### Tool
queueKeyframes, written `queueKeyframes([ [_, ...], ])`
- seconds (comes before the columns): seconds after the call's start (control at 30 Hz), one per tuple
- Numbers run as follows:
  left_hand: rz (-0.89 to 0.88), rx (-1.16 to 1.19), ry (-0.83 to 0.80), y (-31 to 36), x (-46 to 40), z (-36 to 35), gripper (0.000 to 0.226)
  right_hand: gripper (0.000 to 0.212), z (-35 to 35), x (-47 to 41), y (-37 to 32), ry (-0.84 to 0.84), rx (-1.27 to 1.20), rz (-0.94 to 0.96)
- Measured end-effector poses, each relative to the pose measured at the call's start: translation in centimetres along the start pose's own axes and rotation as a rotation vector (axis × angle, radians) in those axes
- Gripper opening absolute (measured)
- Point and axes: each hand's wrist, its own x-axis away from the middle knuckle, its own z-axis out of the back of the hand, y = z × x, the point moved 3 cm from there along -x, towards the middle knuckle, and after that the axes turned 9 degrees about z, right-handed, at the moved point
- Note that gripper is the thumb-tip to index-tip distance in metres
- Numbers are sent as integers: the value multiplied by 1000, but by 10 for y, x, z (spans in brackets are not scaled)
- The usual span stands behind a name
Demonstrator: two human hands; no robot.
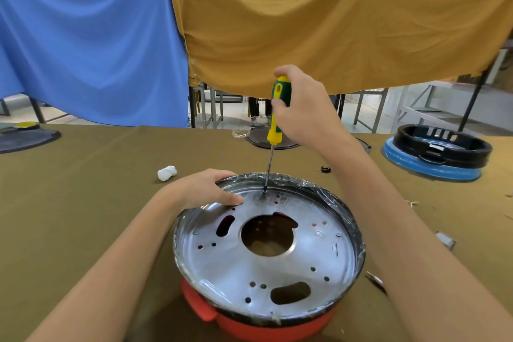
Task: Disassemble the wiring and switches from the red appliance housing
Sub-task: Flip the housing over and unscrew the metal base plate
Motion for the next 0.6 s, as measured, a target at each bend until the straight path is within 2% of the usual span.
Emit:
queueKeyframes([
  [0.13, -7, 4, -2, 0, 1, 0, 20, 31, -4, 3, -3, 29, 19, 34],
  [0.23, -6, 12, -10, -1, 0, 0, 22, 40, -7, 6, -7, 65, 84, 43],
  [0.3, -10, 15, -9, -1, 0, 0, 22, 37, -5, 4, -7, 72, 91, 31],
  [0.47, -22, 8, -17, -2, 0, 0, 18, 37, 2, 2, -3, 12, -30, 15],
  [0.6, -15, 13, -18, -2, -1, 0, 21, 21, -8, 5, -4, 29, 20, 48],
])
